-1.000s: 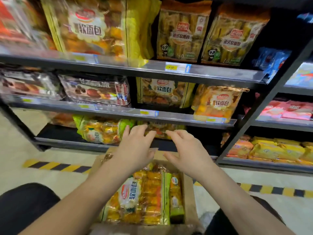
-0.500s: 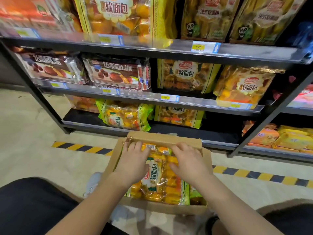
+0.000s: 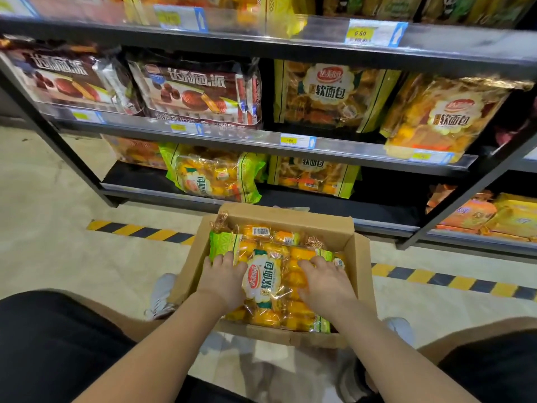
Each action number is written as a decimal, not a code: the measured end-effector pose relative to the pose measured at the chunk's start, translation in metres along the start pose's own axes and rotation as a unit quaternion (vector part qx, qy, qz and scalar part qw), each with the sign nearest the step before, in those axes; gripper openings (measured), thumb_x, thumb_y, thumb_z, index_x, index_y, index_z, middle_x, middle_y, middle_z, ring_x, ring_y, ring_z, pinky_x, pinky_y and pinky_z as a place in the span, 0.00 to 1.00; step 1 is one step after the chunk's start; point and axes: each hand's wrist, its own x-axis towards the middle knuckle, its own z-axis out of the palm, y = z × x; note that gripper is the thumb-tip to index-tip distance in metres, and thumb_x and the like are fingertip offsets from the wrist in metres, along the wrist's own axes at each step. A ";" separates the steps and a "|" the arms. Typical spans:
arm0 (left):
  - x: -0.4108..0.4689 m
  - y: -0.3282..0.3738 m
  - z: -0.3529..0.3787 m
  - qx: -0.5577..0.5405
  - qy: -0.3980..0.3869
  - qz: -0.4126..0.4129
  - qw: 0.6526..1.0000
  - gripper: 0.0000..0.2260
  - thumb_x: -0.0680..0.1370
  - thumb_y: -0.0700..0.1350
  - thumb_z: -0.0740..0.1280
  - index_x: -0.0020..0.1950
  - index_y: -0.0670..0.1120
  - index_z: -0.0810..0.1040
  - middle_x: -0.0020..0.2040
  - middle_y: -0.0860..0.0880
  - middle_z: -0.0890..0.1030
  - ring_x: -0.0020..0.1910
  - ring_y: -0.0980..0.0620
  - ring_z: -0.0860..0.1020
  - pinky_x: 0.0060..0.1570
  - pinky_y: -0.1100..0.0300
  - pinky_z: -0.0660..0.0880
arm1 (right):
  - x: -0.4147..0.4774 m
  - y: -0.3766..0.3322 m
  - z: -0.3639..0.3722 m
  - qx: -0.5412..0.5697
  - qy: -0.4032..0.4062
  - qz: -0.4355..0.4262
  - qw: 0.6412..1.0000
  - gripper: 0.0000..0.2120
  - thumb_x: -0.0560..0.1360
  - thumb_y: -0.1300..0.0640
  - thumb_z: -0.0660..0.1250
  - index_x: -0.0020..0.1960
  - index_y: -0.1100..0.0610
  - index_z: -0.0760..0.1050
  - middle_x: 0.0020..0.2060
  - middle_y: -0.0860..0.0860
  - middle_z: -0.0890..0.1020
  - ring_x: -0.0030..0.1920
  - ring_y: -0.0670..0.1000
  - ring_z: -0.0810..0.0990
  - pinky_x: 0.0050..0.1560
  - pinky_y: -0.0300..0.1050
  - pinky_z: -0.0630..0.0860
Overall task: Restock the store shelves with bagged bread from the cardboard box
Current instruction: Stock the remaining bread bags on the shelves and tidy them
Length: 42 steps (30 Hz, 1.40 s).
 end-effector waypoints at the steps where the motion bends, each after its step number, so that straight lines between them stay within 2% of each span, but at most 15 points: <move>1: 0.002 -0.002 0.003 -0.004 -0.014 -0.007 1.000 0.27 0.82 0.55 0.61 0.80 0.52 0.60 0.82 0.41 0.57 0.80 0.39 0.58 0.78 0.40 0.55 | 0.003 0.001 0.005 0.003 -0.004 0.003 1.000 0.28 0.80 0.45 0.65 0.77 0.47 0.62 0.75 0.54 0.66 0.75 0.58 0.66 0.75 0.56 0.63; 7: 0.016 -0.012 0.017 0.023 -0.068 -0.037 0.997 0.27 0.83 0.55 0.61 0.80 0.53 0.59 0.81 0.42 0.56 0.79 0.39 0.60 0.76 0.44 0.61 | 0.015 0.009 0.030 -0.007 -0.048 0.023 0.999 0.25 0.80 0.47 0.64 0.75 0.48 0.64 0.74 0.55 0.67 0.73 0.58 0.67 0.74 0.56 0.63; 10: 0.022 -0.011 0.019 -0.001 -0.081 -0.053 0.995 0.30 0.83 0.55 0.61 0.82 0.52 0.54 0.82 0.40 0.53 0.79 0.38 0.60 0.75 0.45 0.61 | 0.020 0.013 0.037 -0.001 -0.060 0.036 0.998 0.23 0.79 0.49 0.65 0.73 0.48 0.66 0.71 0.55 0.70 0.71 0.59 0.70 0.72 0.56 0.67; 12: 0.027 -0.011 0.025 -0.053 -0.086 -0.079 0.992 0.36 0.83 0.54 0.63 0.84 0.50 0.47 0.82 0.38 0.54 0.78 0.38 0.64 0.73 0.47 0.65 | 0.022 0.018 0.042 0.001 -0.060 0.043 0.997 0.23 0.80 0.48 0.65 0.73 0.49 0.66 0.70 0.55 0.70 0.69 0.59 0.71 0.70 0.55 0.69; 16: 0.042 -0.017 0.042 -0.211 -0.110 -0.150 0.960 0.47 0.80 0.53 0.67 0.83 0.42 0.36 0.77 0.38 0.66 0.74 0.38 0.69 0.70 0.46 0.71 | 0.026 0.026 0.045 0.024 -0.071 0.065 0.995 0.28 0.80 0.47 0.65 0.77 0.48 0.63 0.70 0.55 0.70 0.69 0.58 0.72 0.67 0.54 0.72; 20: 0.054 -0.018 0.045 -0.297 -0.090 -0.207 0.928 0.46 0.79 0.55 0.71 0.82 0.38 0.44 0.77 0.36 0.63 0.75 0.36 0.66 0.72 0.46 0.68 | 0.030 0.033 0.046 0.117 -0.081 0.135 0.981 0.27 0.79 0.45 0.67 0.74 0.50 0.64 0.68 0.54 0.72 0.66 0.56 0.75 0.61 0.51 0.77; 23: 0.059 -0.016 0.039 -0.369 -0.062 -0.231 0.898 0.42 0.77 0.52 0.74 0.80 0.39 0.53 0.77 0.36 0.58 0.73 0.36 0.68 0.69 0.47 0.70 | 0.039 0.041 0.050 0.248 -0.101 0.210 0.940 0.30 0.78 0.46 0.69 0.74 0.55 0.63 0.67 0.55 0.75 0.66 0.56 0.76 0.61 0.48 0.76; 25: 0.065 -0.020 0.044 -0.415 -0.071 -0.253 0.871 0.41 0.75 0.52 0.77 0.77 0.38 0.57 0.75 0.37 0.64 0.72 0.37 0.70 0.67 0.47 0.71 | 0.045 0.041 0.051 0.337 -0.122 0.253 0.899 0.33 0.77 0.47 0.72 0.75 0.57 0.63 0.68 0.55 0.75 0.67 0.56 0.76 0.59 0.46 0.74; 28: 0.071 -0.029 0.052 -0.499 -0.099 -0.271 0.817 0.40 0.73 0.51 0.79 0.75 0.36 0.61 0.70 0.40 0.74 0.70 0.39 0.74 0.65 0.47 0.73 | 0.055 0.037 0.058 0.412 -0.113 0.308 0.850 0.35 0.75 0.44 0.73 0.75 0.58 0.65 0.69 0.56 0.76 0.68 0.57 0.76 0.63 0.50 0.74; 31: 0.070 -0.032 0.053 -0.536 -0.109 -0.247 0.800 0.32 0.75 0.50 0.77 0.73 0.39 0.71 0.69 0.42 0.78 0.68 0.40 0.76 0.63 0.51 0.73 | 0.061 0.032 0.068 0.443 -0.080 0.349 0.822 0.36 0.75 0.42 0.73 0.75 0.59 0.67 0.70 0.58 0.76 0.69 0.59 0.76 0.65 0.52 0.74; 33: 0.068 -0.035 0.053 -0.569 -0.124 -0.229 0.780 0.29 0.74 0.52 0.78 0.71 0.43 0.76 0.68 0.43 0.79 0.68 0.39 0.77 0.65 0.53 0.72 | 0.061 0.032 0.074 0.446 -0.079 0.360 0.816 0.38 0.74 0.40 0.73 0.75 0.59 0.66 0.71 0.58 0.75 0.70 0.60 0.75 0.67 0.54 0.73; 36: 0.067 -0.039 0.057 -0.611 -0.157 -0.212 0.746 0.33 0.68 0.58 0.81 0.69 0.47 0.78 0.67 0.43 0.81 0.64 0.40 0.79 0.69 0.43 0.73 | 0.060 0.034 0.076 0.448 -0.091 0.348 0.819 0.35 0.75 0.40 0.72 0.75 0.58 0.68 0.70 0.57 0.76 0.70 0.60 0.75 0.67 0.54 0.73; 38: 0.071 -0.042 0.068 -0.623 -0.157 -0.201 0.740 0.36 0.66 0.59 0.81 0.71 0.48 0.77 0.66 0.44 0.82 0.63 0.40 0.80 0.69 0.41 0.73 | 0.059 0.037 0.074 0.440 -0.101 0.338 0.826 0.32 0.76 0.40 0.71 0.74 0.57 0.70 0.68 0.57 0.77 0.69 0.60 0.75 0.67 0.55 0.74; 41: 0.075 -0.043 0.085 -0.629 -0.138 -0.180 0.744 0.49 0.54 0.66 0.83 0.72 0.52 0.75 0.64 0.47 0.83 0.61 0.43 0.81 0.68 0.41 0.74 | 0.056 0.039 0.075 0.438 -0.092 0.319 0.836 0.27 0.78 0.43 0.70 0.71 0.56 0.74 0.66 0.57 0.79 0.66 0.59 0.77 0.66 0.54 0.75; 42: 0.076 -0.044 0.088 -0.628 -0.137 -0.171 0.747 0.48 0.55 0.65 0.83 0.72 0.52 0.76 0.64 0.48 0.83 0.61 0.44 0.82 0.68 0.41 0.75 | 0.055 0.040 0.077 0.449 -0.082 0.317 0.831 0.26 0.78 0.44 0.71 0.70 0.56 0.74 0.65 0.56 0.79 0.66 0.59 0.78 0.66 0.55 0.76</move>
